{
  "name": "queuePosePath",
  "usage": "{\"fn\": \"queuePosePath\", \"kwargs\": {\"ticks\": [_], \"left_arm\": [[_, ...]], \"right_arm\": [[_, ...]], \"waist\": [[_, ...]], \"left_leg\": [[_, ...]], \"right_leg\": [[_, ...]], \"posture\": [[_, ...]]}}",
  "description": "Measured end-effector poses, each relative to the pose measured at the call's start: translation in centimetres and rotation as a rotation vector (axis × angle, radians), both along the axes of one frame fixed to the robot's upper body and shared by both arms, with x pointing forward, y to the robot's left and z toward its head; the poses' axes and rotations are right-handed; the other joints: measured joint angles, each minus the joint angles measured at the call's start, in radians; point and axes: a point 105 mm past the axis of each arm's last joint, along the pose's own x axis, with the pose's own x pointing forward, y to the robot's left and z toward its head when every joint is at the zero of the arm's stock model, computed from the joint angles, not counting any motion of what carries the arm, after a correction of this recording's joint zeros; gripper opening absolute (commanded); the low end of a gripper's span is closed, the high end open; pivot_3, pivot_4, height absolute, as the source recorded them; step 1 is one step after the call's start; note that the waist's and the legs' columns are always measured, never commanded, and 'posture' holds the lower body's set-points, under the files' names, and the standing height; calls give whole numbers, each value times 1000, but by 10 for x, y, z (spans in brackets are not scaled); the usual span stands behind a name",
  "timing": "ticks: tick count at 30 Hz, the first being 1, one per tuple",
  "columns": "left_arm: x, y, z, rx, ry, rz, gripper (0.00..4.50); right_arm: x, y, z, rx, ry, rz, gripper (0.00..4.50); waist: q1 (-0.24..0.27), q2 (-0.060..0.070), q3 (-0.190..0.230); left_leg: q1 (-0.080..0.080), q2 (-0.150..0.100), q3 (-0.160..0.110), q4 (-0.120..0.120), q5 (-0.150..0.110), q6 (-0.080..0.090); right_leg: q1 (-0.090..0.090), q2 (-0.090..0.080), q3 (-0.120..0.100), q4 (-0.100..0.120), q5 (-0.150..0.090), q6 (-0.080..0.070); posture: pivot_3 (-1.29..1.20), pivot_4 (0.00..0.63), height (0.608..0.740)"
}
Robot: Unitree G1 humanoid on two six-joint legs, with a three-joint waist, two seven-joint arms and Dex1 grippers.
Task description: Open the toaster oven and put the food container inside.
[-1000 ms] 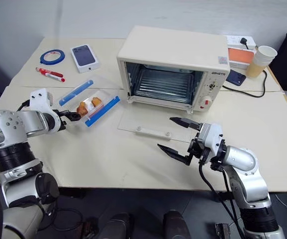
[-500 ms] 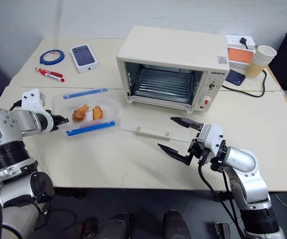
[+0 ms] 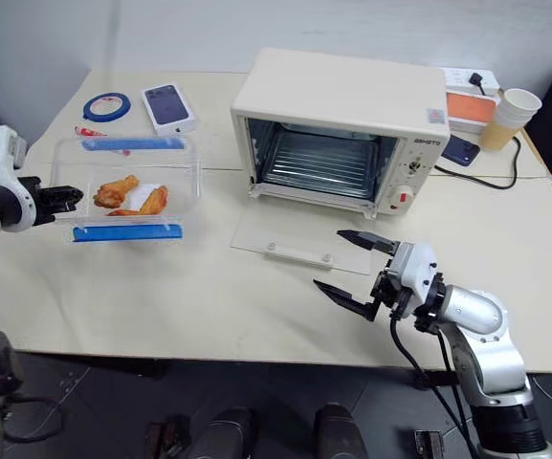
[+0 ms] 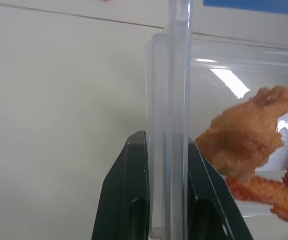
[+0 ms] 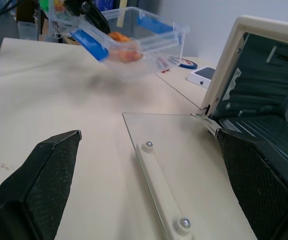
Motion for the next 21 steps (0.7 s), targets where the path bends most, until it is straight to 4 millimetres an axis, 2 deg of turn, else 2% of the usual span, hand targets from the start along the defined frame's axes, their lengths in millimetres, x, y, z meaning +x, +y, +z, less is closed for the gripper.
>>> {"fn": "queuePosePath", "kwargs": {"ticks": [2, 4, 7, 9, 10, 13, 17, 21], "left_arm": [[4, -26, -6, -8, 54, -104, 268], [9, -62, -15, -41, 112, -211, 268], [12, -104, -22, -60, 158, -319, 268], [13, -114, -24, -57, 167, -335, 268], [18, -137, -23, -63, 165, -362, 268], [22, -180, -29, -77, 179, -434, 268], [30, -203, -32, -65, 172, -446, 268], [36, -214, -31, -50, 145, -440, 268]], "right_arm": [[-3, -12, -5, -15, 19, -37, 4500], [-7, -28, -11, -36, 46, -96, 4500], [-11, -40, -12, -35, 50, -152, 4500], [-13, -43, -14, -34, 57, -170, 4500], [-22, -54, -20, -39, 84, -227, 4500], [-34, -53, -20, -31, 79, -259, 4500], [-40, -50, -19, -7, 69, -293, 4500], [-42, -49, -17, 12, 59, -321, 4500]], "waist": [[11, 0, 0], [28, 0, 0], [27, -1, 0], [-1, -1, 1], [5, -1, 1], [10, -1, 1], [3, -1, 1], [8, -1, 1]], "left_leg": [[-1, 0, -2, 1, 0, 0], [-2, -1, -2, 2, 0, 1], [-3, -1, 0, 4, -1, 1], [-3, 2, 4, 3, -1, 1], [-3, 1, 2, 3, -1, 1], [-6, 0, 2, 8, -1, 2], [-8, 0, 4, 10, -1, 2], [-8, 0, 4, 10, -1, 2]], "right_leg": [[1, 0, 0, 0, 0, 0], [1, 0, 0, 0, 0, 0], [-1, 1, 0, 1, 0, 0], [-4, 3, 3, 9, 0, 0], [-5, 4, 2, 10, 0, 0], [-5, 3, 2, 11, 0, 0], [-6, 4, 4, 10, 1, 2], [-8, 3, 5, 9, 1, 2]], "posture": [[0, 150, 740], [0, 150, 740], [0, 150, 740], [0, 150, 740], [0, 150, 740], [0, 150, 740], [0, 150, 740], [0, 150, 740]]}}
